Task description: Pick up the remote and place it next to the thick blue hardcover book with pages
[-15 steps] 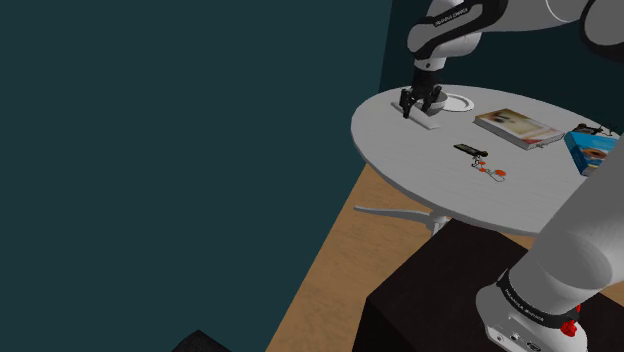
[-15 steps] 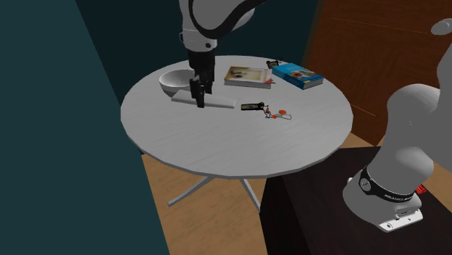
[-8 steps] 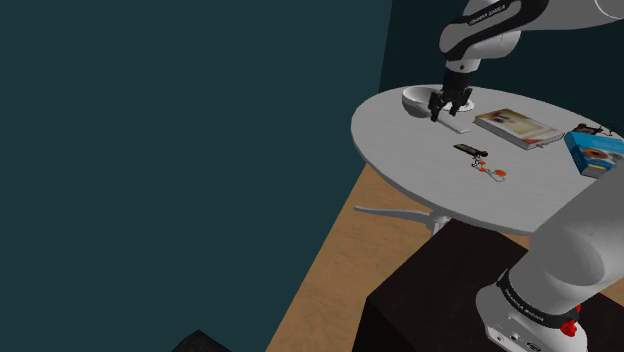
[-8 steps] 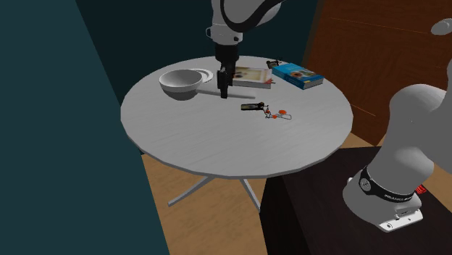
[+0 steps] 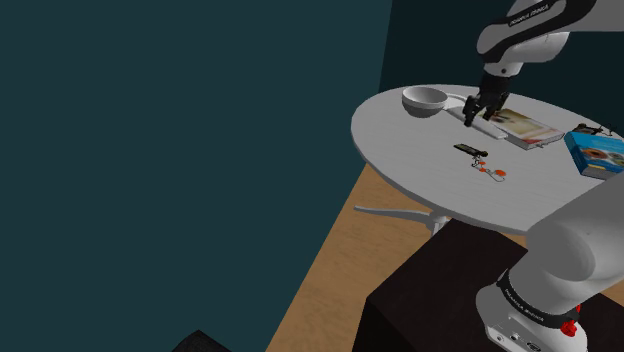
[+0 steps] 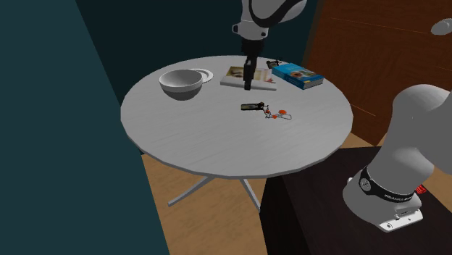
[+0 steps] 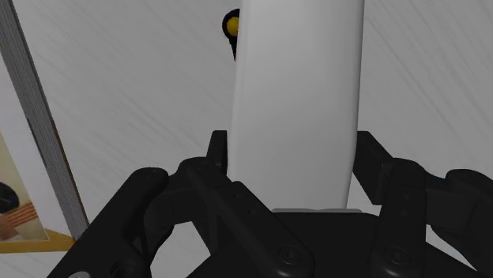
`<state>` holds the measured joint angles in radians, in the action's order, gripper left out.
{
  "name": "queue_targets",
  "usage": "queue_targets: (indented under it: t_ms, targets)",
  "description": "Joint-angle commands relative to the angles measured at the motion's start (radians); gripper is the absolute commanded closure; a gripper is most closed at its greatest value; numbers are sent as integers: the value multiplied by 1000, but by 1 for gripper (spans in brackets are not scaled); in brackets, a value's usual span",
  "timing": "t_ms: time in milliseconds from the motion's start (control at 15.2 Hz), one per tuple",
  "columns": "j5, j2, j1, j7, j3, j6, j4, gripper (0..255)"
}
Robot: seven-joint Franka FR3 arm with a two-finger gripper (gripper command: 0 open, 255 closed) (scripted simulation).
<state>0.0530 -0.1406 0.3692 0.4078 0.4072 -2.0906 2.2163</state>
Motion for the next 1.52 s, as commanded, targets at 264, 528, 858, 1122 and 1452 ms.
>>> queue_targets:
  t_ms: [264, 528, 858, 1122, 1452]
  targets:
    - [37, -48, 70, 133, 83, 4, 37, 255]
    - [52, -56, 113, 228, 143, 7, 36, 255]
    - [56, -42, 157, 342, 214, 12, 14, 255]
    - [43, -16, 156, 353, 222, -44, 47, 255]
    - [21, 23, 153, 371, 233, -114, 85, 255]
